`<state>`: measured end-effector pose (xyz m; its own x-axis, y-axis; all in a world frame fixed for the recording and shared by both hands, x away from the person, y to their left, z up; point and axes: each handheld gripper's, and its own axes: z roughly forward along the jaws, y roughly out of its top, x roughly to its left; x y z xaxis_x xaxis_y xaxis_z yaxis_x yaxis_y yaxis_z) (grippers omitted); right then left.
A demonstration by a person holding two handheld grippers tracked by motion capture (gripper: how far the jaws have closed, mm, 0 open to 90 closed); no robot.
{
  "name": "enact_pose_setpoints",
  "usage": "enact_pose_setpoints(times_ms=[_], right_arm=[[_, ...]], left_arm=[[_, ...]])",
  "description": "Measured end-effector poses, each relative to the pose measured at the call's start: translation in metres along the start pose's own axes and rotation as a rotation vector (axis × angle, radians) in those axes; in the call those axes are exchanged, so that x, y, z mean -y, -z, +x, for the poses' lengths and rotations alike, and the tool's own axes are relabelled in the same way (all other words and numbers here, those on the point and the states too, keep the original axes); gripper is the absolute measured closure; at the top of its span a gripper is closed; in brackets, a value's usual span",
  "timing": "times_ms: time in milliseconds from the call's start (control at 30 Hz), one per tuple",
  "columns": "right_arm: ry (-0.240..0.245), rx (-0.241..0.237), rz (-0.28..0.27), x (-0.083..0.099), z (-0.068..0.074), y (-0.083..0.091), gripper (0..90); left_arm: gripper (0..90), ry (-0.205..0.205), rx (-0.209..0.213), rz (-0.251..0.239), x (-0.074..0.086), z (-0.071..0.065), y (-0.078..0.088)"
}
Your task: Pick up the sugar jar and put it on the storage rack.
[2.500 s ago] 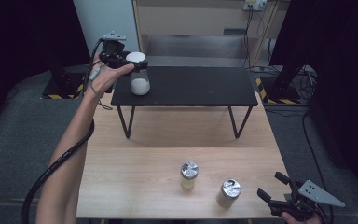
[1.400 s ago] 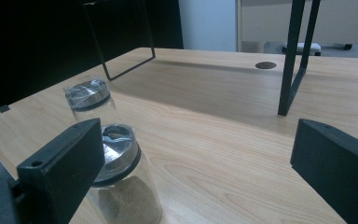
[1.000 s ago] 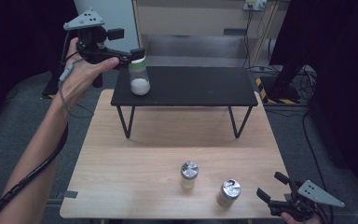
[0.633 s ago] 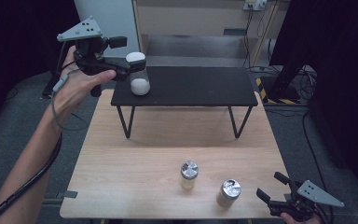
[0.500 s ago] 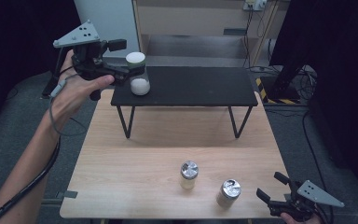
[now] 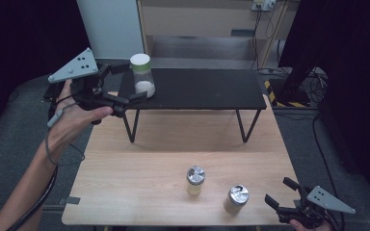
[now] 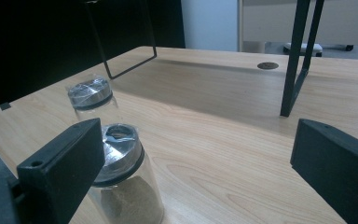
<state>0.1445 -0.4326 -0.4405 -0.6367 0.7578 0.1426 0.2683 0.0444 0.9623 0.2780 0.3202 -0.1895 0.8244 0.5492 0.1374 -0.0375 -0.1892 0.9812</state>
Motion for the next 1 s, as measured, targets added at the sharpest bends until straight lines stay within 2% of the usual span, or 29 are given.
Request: enact_pose_setpoints(times_ms=[500, 1000], right_arm=[[0.002, 0.001, 0.004, -0.001, 0.001, 0.0, 3.4], [0.002, 0.001, 0.007, -0.001, 0.001, -0.001, 3.4]], left_arm=[[1.8, -0.009, 0.003, -0.005, 0.04, -0.026, 0.019], [1.5, 0.019, -0.032, 0.053, 0.096, -0.047, 0.031]])
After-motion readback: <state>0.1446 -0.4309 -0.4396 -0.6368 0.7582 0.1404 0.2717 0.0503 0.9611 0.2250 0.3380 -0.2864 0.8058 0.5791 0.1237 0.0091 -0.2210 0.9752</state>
